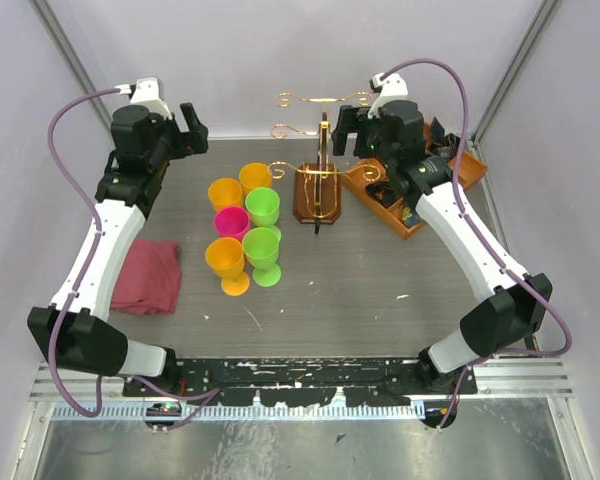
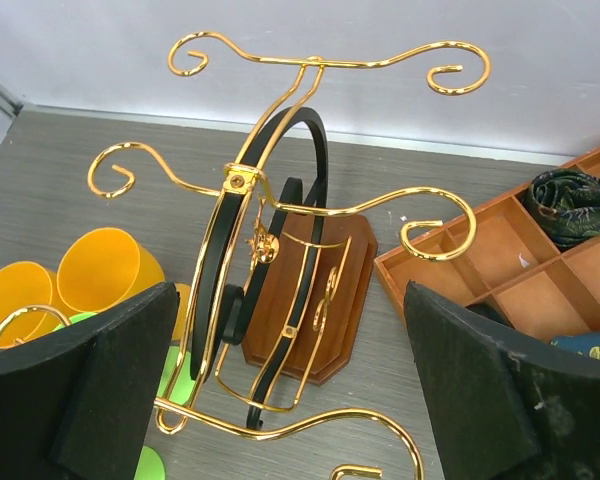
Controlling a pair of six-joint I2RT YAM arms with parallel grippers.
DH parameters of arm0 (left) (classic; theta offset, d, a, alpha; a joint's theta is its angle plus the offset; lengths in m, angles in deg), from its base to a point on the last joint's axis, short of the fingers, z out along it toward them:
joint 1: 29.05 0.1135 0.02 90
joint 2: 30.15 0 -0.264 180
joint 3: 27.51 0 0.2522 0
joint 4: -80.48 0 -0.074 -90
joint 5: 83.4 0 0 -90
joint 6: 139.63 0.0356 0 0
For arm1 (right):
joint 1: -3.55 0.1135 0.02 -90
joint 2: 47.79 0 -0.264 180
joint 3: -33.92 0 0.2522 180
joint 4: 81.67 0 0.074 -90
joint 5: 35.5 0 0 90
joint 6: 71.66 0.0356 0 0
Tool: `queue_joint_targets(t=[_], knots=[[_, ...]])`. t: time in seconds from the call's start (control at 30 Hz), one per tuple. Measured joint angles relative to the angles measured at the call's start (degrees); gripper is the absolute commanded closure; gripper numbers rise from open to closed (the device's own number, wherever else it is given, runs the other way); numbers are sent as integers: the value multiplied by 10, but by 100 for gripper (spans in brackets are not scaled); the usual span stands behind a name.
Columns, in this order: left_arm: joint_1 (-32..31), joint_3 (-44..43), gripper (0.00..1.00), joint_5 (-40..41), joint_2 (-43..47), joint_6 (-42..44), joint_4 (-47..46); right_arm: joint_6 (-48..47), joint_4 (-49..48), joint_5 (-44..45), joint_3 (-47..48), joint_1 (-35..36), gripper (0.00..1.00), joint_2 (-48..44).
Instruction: Place the wine glass upside down on the wine glass rack
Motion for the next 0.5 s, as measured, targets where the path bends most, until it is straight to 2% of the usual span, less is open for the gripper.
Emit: queue_joint_targets(t=[0.5], knots=[[0, -3, 2, 0, 4, -21, 2, 4, -1, -36, -6, 0, 0, 0]])
